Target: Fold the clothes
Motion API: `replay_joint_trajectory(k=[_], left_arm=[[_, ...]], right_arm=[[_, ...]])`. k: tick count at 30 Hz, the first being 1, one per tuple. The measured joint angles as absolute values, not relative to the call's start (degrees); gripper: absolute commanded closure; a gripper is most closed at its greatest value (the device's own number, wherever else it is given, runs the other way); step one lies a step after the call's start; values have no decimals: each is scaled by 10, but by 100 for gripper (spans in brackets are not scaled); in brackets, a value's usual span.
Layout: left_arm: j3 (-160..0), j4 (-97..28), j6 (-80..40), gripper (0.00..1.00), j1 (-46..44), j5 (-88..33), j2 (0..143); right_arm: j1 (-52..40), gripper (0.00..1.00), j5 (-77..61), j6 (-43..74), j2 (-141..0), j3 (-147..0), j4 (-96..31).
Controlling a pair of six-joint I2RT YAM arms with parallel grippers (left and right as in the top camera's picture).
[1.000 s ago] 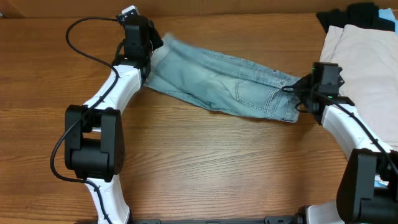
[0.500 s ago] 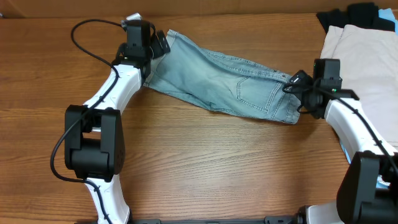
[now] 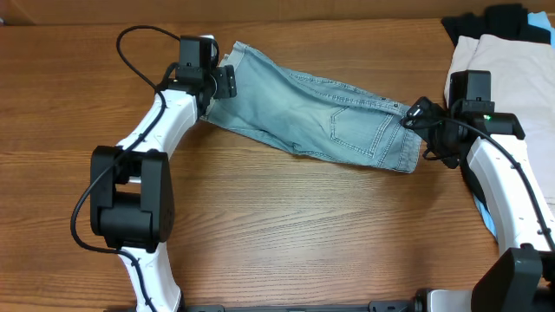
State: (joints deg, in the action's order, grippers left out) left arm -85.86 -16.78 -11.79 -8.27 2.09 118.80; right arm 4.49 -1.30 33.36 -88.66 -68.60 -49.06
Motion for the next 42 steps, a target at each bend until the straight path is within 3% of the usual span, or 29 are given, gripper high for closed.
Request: replay_joint_trajectory(k=[7,10,20,26,36,42], left_arm=[[-859,-149,-113,23,-83,21,1241],[-859,-131,-106,27,-83,21,1252],[-859,-107,-97,96,-83,18,1259],[-860,-150,-103,96,-86,20,1252],[-886,-394,-121,96,-81,54,1106],[-884,-507,-137,96,-81,80,1105]], right_arm=[[45,1,-13,331,-887,-686,-490],[45,1,-13,331,-887,-686,-490],[45,1,-13,330,-887,-686,-486],[45,0,-13,330,-887,-686,-487],[45,0,-13,330,-887,-686,-500],[45,0,-13,328,-887,-686,-513]])
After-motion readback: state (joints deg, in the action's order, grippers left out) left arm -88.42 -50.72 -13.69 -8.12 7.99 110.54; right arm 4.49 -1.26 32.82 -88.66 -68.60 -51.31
